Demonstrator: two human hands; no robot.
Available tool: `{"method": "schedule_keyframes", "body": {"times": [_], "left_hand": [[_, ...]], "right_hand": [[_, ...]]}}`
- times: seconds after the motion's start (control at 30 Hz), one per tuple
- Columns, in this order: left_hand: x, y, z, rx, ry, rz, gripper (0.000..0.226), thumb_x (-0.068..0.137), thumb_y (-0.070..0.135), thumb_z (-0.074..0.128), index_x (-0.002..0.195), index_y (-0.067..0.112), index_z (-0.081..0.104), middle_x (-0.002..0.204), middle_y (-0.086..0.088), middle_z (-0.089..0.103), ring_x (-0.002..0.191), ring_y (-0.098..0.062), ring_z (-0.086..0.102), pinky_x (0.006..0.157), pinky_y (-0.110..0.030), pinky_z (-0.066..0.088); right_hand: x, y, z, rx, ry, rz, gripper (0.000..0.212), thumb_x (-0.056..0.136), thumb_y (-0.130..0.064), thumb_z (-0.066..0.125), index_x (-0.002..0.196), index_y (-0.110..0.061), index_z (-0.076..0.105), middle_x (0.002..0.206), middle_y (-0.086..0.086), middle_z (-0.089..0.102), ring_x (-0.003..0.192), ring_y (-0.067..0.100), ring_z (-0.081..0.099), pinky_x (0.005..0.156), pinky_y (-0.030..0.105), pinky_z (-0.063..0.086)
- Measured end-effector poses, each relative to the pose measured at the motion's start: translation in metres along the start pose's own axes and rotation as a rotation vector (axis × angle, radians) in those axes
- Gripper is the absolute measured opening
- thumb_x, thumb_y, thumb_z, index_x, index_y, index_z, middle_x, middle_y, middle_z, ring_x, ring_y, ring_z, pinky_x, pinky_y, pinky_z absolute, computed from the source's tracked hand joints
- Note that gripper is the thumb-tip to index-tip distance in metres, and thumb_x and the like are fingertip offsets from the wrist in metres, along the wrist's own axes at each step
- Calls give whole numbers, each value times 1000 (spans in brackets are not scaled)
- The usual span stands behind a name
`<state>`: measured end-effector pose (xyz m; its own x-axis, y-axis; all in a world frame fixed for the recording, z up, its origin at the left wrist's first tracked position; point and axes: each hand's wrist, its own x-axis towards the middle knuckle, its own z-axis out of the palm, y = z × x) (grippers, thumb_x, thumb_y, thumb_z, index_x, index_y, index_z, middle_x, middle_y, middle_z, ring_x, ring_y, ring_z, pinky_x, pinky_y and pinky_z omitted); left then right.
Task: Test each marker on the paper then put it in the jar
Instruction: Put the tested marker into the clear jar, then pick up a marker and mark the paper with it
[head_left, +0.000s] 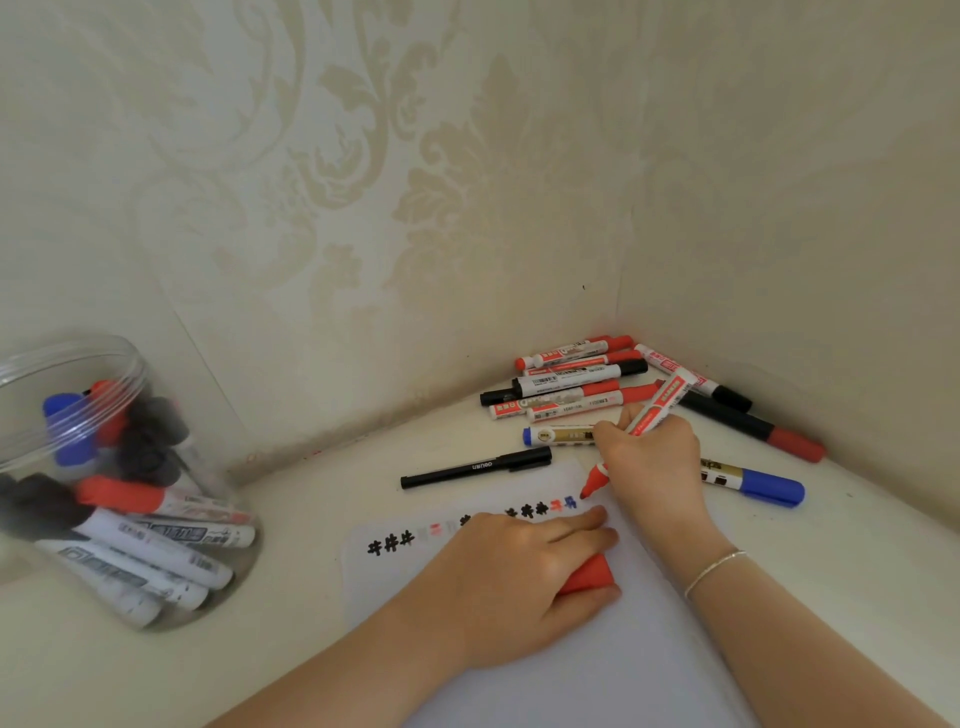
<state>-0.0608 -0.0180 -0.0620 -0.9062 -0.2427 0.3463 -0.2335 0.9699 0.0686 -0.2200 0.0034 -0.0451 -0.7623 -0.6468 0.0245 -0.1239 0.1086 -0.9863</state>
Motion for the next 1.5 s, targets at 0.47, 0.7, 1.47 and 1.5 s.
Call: {"method": "schedule_keyframes", "body": {"times": [0.47,0.7,1.47,1.5], "left_hand": [[0,1,-2,-9,-18,-5,42,92,51,43,121,27,62,130,10,60,89,-4,68,56,-22,54],[0,1,-1,-19,-5,-3,42,91,51,45,120,28,63,129,11,61,90,-3,67,57,-22,55],[1,-2,-10,-542,199,-406,34,93,51,46,69,28,39,61,12,42,55,-8,39,53,-18,29],[3,-3,-12,-622,193,-464,36,95,46,48,66,28,39,57,13,41,52,-6,37,53,-18,28]], "right_hand": [[0,-1,0,-38,-33,4,31,80,0,55,58,-13,37,57,6,40,52,16,38,49,26,37],[-1,-2,-1,17,11,17,28,82,0,54,60,-12,40,58,6,42,53,15,39,52,27,38],[-7,-9,-10,377,-135,27,24,89,-8,62,68,-8,50,52,7,53,38,13,43,37,20,37],[-7,-10,-10,427,-151,32,23,89,-12,64,69,-9,52,53,7,55,38,14,44,38,22,38]]}}
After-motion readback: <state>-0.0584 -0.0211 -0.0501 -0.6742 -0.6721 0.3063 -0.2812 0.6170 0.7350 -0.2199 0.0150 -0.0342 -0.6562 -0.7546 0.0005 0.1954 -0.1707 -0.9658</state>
